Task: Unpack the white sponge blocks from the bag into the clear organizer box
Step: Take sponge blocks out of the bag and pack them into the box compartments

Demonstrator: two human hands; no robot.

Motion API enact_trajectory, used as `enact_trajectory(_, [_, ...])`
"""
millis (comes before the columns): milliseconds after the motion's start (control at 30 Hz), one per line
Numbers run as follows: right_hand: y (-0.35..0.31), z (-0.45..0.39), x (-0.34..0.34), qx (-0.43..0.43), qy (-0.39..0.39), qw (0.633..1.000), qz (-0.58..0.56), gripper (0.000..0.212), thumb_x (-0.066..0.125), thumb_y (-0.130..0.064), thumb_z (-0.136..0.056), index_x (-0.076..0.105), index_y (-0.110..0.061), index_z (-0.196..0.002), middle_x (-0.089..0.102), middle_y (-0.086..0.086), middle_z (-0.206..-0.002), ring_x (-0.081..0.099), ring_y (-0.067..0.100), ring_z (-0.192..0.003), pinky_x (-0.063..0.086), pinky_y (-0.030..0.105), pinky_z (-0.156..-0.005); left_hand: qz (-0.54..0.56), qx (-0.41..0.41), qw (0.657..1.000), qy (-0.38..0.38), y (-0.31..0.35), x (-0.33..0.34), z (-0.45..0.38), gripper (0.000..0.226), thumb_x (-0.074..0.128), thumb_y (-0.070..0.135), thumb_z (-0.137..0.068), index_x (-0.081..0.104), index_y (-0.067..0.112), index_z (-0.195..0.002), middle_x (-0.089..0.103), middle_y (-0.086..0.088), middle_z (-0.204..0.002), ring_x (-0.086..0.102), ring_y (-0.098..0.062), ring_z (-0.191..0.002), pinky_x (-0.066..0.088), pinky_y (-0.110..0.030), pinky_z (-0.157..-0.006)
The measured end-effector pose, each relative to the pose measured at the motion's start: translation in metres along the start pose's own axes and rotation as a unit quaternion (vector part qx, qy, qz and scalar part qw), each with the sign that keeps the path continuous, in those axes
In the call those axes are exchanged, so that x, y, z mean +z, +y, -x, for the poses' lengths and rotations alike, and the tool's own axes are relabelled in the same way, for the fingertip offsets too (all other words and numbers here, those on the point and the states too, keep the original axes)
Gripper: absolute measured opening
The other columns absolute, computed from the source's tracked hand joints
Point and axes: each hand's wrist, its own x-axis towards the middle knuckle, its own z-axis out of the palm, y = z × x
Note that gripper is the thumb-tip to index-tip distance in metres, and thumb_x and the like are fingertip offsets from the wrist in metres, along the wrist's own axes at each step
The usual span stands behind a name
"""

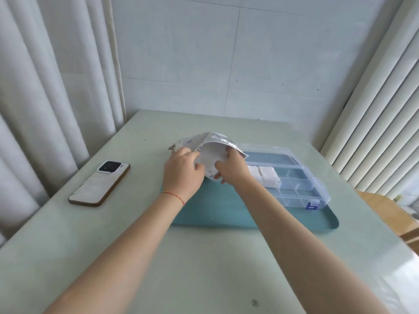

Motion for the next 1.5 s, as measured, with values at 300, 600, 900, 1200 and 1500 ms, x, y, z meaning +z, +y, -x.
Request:
enact_trajectory(300, [-0.004,-0.016,0.014,0.062,0.022,0.993,-0.098,0.028,0.072,-0.024,-0.087,0.057,-0.015,-0.109,0.060,0.005,-0.085,0.054,0.019,-0.049,0.042,0.020,-0.043,0.064,-0.007,0.998,-0.004,0.002,-0.003,-0.004,0.046,0.044,0.016,-0.078,0.071,0.005,-0.113,0.064,-0.010,-0.109,0.056,-0.030,-0.104,0.048,-0.035,-0.085])
enact_trajectory(600, [-0.001,-0.010,-0.006,0.029,0.002,0.999,-0.034,0.022,0.067,-0.025,-0.089,0.056,-0.012,-0.075,0.045,0.001,-0.057,0.040,0.019,-0.049,0.031,0.023,-0.048,0.032,-0.014,0.999,0.024,0.005,-0.002,0.001,0.018,0.058,0.013,-0.086,0.074,0.012,-0.095,0.052,-0.006,-0.100,0.051,-0.027,-0.097,0.044,-0.032,-0.075])
enact_trajectory(900, [0.025,0.018,-0.072,-0.011,-0.090,0.990,-0.109,0.026,0.073,-0.026,-0.086,0.063,-0.003,-0.083,0.039,0.004,-0.057,0.030,0.015,-0.043,0.024,0.020,-0.041,0.328,-0.268,0.891,-0.163,0.048,0.010,0.012,0.050,0.049,0.054,-0.091,0.068,0.007,-0.089,0.071,-0.008,-0.075,0.066,-0.025,-0.059,0.051,-0.029,-0.054])
enact_trajectory(1200, [0.045,0.020,-0.087,-0.033,-0.142,0.986,-0.085,0.012,0.074,-0.010,-0.083,0.068,-0.002,-0.089,0.047,0.008,-0.066,0.039,0.014,-0.048,0.032,0.020,-0.048,0.550,-0.298,0.767,-0.141,0.060,0.029,0.007,0.015,0.056,0.025,-0.098,0.067,0.015,-0.097,0.067,-0.005,-0.091,0.065,-0.018,-0.077,0.054,-0.026,-0.054])
enact_trajectory(1500, [0.060,0.020,-0.094,-0.017,0.022,0.990,-0.137,0.012,0.067,-0.014,-0.088,0.066,-0.002,-0.090,0.052,0.001,-0.059,0.042,0.012,-0.042,0.034,0.021,-0.046,0.583,-0.294,0.748,-0.122,0.046,0.030,0.014,0.020,0.047,0.016,-0.103,0.064,0.009,-0.098,0.069,-0.015,-0.094,0.071,-0.023,-0.073,0.056,-0.025,-0.055])
